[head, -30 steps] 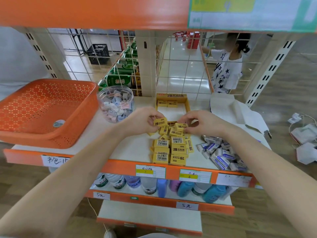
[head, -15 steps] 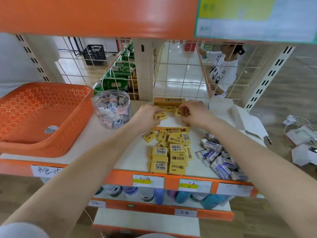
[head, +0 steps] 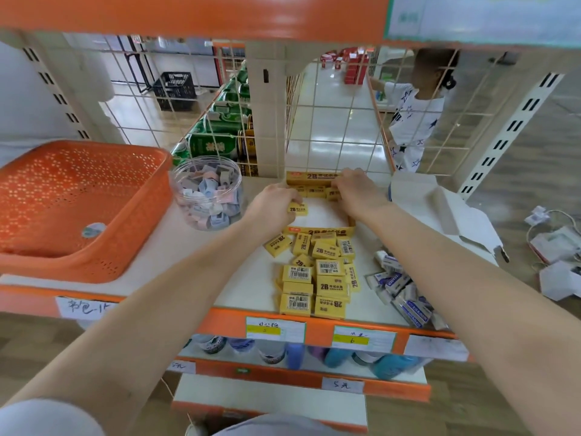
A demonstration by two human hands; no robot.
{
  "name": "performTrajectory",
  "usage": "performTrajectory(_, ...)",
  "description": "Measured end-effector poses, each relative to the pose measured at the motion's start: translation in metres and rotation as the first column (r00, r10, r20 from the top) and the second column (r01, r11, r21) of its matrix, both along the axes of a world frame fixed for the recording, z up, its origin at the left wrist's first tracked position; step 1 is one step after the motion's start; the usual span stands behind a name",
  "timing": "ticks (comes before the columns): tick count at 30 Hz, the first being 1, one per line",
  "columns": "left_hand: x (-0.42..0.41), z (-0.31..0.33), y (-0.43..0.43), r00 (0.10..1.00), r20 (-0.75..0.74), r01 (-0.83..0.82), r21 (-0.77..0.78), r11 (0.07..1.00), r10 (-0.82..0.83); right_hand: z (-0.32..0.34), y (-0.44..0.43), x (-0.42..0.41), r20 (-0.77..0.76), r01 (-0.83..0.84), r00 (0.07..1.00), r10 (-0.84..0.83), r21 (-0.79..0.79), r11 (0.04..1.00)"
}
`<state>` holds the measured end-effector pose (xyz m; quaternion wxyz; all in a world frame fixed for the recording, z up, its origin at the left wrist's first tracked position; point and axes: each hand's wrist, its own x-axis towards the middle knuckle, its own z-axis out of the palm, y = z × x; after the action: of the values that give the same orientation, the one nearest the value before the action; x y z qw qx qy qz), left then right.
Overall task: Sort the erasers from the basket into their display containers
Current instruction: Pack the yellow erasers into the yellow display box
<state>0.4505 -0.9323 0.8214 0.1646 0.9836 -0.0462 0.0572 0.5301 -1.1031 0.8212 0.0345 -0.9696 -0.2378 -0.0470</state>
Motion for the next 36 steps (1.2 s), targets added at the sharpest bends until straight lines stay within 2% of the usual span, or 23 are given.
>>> performTrajectory(4,0.003,0.000,-0.002,1.000,-0.010,0.028,0.049,0.998,-0.027,-0.013,-0.004,0.010,-0.091,0.151,0.987,-0.135,0.209,0.966)
performTrajectory(7,0.005,0.002,-0.002,0.999,-0.023,0.039,0.074,0.996,-0.037,-0.018,-0.002,0.013,-0.081,0.230,0.973,-0.217,0.225,0.947)
performTrajectory(13,0.006,-0.002,-0.003,0.999,-0.026,0.026,0.082,0.996,-0.024,-0.007,-0.002,0.001,0.004,0.254,0.967,-0.254,0.040,0.966)
performTrajectory(21,0.016,-0.002,-0.004,0.997,-0.081,-0.012,0.083,0.996,0.019,-0.001,-0.002,-0.011,0.040,0.213,0.977,-0.210,-0.095,0.972)
performTrajectory(26,0.021,-0.003,-0.006,0.996,-0.048,-0.066,0.046,0.997,0.068,0.001,0.000,-0.020,0.047,0.186,0.982,-0.182,-0.133,0.973)
performTrajectory(32,0.022,-0.002,-0.012,0.995,0.002,-0.100,0.230,0.968,0.102,0.003,0.001,-0.024,0.029,0.183,0.983,-0.181,-0.151,0.971)
performTrajectory(36,0.025,0.002,-0.014,0.994,-0.017,-0.104,0.245,0.964,0.111,0.005,0.003,-0.026,0.027,0.183,0.983,-0.181,-0.160,0.970)
